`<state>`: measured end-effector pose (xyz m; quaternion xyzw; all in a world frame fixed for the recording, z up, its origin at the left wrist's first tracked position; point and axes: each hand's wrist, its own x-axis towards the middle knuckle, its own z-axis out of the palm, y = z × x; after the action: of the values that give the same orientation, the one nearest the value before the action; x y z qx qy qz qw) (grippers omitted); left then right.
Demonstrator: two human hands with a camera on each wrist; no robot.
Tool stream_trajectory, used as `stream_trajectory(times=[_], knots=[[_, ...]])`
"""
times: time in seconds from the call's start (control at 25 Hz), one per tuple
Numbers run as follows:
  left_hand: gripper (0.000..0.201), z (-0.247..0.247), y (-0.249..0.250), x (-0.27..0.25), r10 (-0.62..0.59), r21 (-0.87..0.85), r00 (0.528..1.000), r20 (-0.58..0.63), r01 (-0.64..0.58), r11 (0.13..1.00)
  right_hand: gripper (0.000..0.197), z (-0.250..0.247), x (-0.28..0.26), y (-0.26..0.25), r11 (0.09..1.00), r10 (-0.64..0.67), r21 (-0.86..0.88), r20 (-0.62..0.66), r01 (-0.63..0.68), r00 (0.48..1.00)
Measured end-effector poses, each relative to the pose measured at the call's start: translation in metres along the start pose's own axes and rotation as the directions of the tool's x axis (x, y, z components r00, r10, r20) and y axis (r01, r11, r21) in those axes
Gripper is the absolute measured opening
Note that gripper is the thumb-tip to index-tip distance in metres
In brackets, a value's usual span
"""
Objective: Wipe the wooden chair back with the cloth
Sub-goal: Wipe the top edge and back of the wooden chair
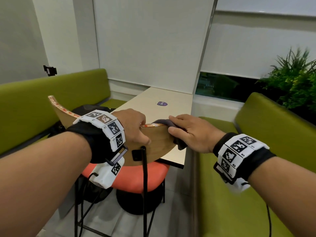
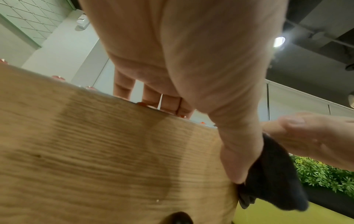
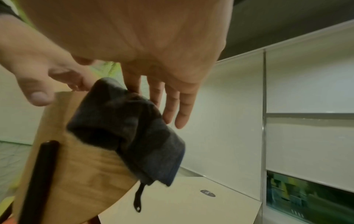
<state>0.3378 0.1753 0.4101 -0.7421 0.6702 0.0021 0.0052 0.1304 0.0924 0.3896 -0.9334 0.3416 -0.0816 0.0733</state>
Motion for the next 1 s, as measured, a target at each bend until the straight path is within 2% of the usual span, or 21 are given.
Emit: stream_trajectory(times=[0.04, 0.08, 0.24, 0.32, 0.44, 0.56, 0.64, 0.72, 0.88, 1.0], knots=[[0.067, -0.001, -0.001, 0.0, 0.002, 0.011, 1.0, 0.012, -0.002, 1.0, 0.072, -0.005, 0.002, 0.002, 0.999, -0.009, -0.037, 0.026, 0.01, 1.0], [0.068, -0.001, -0.002, 0.0, 0.005, 0.021, 1.0, 0.024, -0.006, 1.0, 0.075, -0.01, 0.003, 0.004, 0.999, -0.023, -0.043, 0.038, 0.024, 0.999], [0.072, -0.002, -0.006, 0.002, -0.002, 0.023, 0.998, 0.055, 0.0, 1.0, 0.053, -0.015, 0.018, 0.01, 0.977, -0.151, -0.157, -0.014, 0.147, 0.988], [0.071, -0.003, -0.006, 0.002, -0.011, 0.033, 0.997, 0.074, 0.008, 0.999, 0.054, -0.011, 0.032, 0.011, 0.959, -0.177, -0.226, 0.002, 0.173, 0.984], [0.079, -0.003, -0.009, 0.003, -0.032, 0.063, 0.995, 0.094, 0.026, 0.998, 0.072, 0.003, 0.052, 0.013, 0.965, -0.202, -0.159, 0.064, 0.21, 0.977], [0.086, -0.004, -0.012, 0.006, -0.056, 0.081, 0.991, 0.119, 0.046, 0.996, 0.058, 0.011, 0.059, 0.018, 0.968, -0.251, 0.012, 0.045, 0.25, 0.967], [0.086, -0.004, -0.012, 0.006, -0.062, 0.093, 0.988, 0.141, 0.049, 0.994, 0.048, 0.016, 0.057, 0.022, 0.964, -0.242, 0.114, -0.006, 0.241, 0.97], [0.082, -0.004, -0.014, 0.005, -0.07, 0.093, 0.985, 0.159, 0.056, 0.994, 0.042, 0.024, 0.056, 0.024, 0.961, -0.234, 0.122, -0.126, 0.249, 0.964], [0.077, -0.003, -0.018, 0.002, -0.086, 0.076, 0.983, 0.161, 0.074, 0.994, 0.056, 0.045, 0.056, 0.023, 0.955, -0.17, 0.154, -0.421, 0.255, 0.891], [0.073, -0.004, -0.021, 0.001, -0.09, 0.082, 0.987, 0.134, 0.079, 0.993, 0.055, 0.047, 0.056, 0.021, 0.95, -0.155, 0.173, -0.465, 0.261, 0.872]])
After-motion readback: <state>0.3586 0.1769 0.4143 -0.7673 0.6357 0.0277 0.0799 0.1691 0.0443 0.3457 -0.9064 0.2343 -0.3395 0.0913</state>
